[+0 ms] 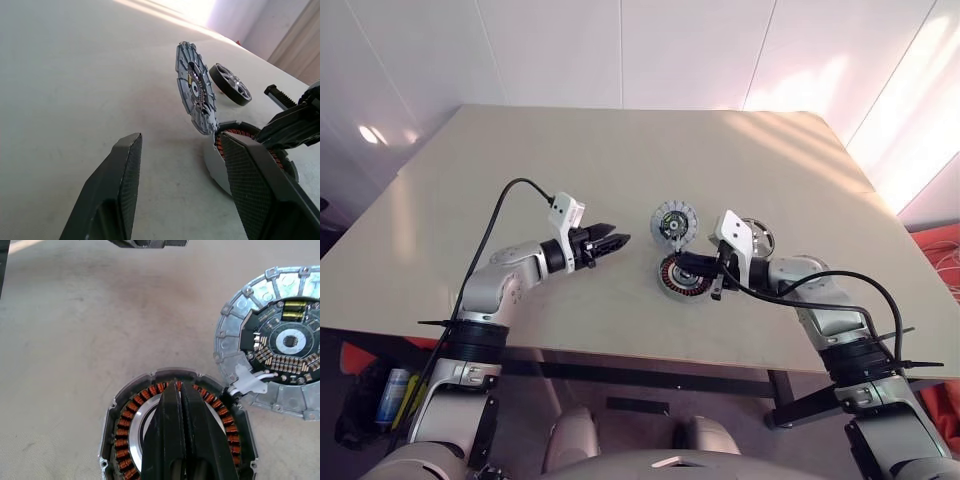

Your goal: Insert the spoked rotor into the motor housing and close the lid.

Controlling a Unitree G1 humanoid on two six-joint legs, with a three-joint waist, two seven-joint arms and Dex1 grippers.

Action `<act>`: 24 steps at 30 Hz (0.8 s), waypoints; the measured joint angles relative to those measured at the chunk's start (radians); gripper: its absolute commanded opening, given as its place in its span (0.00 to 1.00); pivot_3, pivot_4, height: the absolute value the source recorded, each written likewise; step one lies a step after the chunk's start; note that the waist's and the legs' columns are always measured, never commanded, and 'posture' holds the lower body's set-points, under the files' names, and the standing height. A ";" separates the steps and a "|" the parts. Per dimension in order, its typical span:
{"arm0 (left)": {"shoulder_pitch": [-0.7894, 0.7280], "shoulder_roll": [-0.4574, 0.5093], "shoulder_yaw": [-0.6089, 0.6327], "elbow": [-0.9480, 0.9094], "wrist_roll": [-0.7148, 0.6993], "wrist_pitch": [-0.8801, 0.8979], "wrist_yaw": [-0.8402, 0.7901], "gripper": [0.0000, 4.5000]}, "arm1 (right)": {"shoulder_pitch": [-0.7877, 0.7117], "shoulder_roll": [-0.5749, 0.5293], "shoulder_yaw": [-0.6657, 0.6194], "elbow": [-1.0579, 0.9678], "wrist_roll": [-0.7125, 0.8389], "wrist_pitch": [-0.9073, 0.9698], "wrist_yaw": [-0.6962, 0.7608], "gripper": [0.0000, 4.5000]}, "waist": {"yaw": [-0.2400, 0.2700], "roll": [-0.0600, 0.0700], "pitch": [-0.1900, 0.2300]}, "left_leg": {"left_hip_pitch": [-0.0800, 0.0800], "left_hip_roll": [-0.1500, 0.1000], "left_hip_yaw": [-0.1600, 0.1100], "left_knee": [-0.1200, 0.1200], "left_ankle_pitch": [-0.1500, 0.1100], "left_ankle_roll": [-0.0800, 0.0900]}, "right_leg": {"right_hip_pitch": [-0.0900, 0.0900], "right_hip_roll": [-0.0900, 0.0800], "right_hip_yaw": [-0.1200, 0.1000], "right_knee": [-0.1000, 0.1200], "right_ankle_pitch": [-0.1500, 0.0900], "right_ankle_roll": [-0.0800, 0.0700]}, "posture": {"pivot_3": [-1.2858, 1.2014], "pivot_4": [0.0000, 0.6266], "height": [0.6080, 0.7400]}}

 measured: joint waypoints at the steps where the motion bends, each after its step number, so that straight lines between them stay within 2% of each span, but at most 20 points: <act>1: 0.000 0.000 0.000 -0.001 0.000 0.000 0.000 0.59 | 0.005 0.002 0.001 0.011 -0.001 -0.001 -0.001 0.01 | 0.000 0.000 0.000 | 0.000 0.000 0.000 0.000 0.000 0.000 | 0.000 0.000 0.000 0.000 0.000 0.000 | 0.52 0.00 1.00; 19: 0.000 0.006 0.001 0.000 0.001 0.005 0.000 0.59 | 0.012 0.010 0.000 0.029 0.001 -0.008 0.000 0.01 | 0.000 0.000 0.000 | 0.000 0.000 0.000 0.000 0.000 0.000 | 0.000 0.000 0.000 0.000 0.000 0.000 | 0.52 0.00 1.00; 24: 0.000 0.005 0.001 -0.006 0.000 0.009 0.008 0.59 | -0.031 0.005 -0.033 0.029 0.005 -0.008 -0.008 0.01 | 0.000 0.000 0.000 | 0.000 0.000 0.000 0.000 0.000 0.000 | 0.000 0.000 0.000 0.000 0.000 0.000 | 0.52 0.00 1.00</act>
